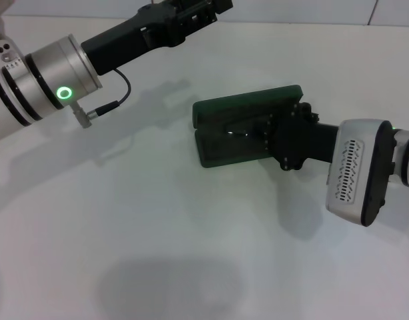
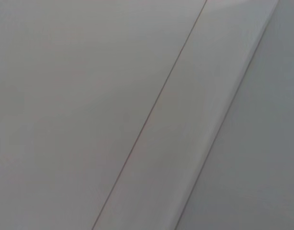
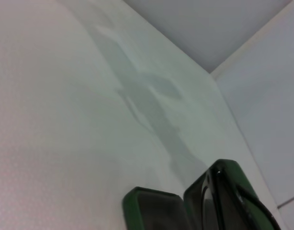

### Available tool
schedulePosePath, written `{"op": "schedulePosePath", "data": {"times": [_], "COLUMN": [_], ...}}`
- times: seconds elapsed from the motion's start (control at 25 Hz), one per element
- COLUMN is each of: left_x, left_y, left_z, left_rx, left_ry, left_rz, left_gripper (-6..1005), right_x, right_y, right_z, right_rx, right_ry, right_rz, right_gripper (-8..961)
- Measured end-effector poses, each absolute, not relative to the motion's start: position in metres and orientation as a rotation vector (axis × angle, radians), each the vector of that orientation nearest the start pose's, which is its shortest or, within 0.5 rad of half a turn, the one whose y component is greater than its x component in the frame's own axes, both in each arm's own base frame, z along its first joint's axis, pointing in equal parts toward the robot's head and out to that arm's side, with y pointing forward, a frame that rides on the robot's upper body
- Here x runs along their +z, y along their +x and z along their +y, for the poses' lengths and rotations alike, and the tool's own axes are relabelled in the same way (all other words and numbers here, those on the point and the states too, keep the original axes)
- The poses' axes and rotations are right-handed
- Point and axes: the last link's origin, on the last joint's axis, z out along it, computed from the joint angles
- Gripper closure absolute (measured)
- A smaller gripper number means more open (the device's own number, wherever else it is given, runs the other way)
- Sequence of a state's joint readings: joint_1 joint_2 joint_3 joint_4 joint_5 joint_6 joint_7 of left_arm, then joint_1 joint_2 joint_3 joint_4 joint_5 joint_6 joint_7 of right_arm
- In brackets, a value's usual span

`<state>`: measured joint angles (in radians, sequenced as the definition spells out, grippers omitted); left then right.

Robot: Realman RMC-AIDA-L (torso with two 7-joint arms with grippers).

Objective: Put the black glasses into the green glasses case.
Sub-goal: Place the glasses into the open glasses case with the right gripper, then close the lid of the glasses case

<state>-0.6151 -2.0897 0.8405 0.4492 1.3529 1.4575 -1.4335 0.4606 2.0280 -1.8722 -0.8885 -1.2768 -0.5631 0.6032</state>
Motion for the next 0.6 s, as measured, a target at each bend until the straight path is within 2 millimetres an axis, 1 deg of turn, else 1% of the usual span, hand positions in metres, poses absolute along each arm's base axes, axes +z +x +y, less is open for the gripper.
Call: {"op": "schedulePosePath", "data": {"times": [0.4,0.6], "left_x": [-0.0001,-0.0023], "left_y": [-0.2005,-0.2002], "left_z": [0.3719,0.3724], "left_rx": [-1.377,-1.380], "left_ry": [-2.334,-2.334], "left_rz": [-0.821,-0.834], "left_gripper": [364,364], "right_x": [-0.0973,-0.0975], "right_y": [0.1977,0.1969], "right_z": [0.3585,0.3556], "right_rx": [0.082,0.130], "right_ry": [-2.475,-2.490], "right_rz": [-0.633,-0.587], "right_gripper": [776,771]}}
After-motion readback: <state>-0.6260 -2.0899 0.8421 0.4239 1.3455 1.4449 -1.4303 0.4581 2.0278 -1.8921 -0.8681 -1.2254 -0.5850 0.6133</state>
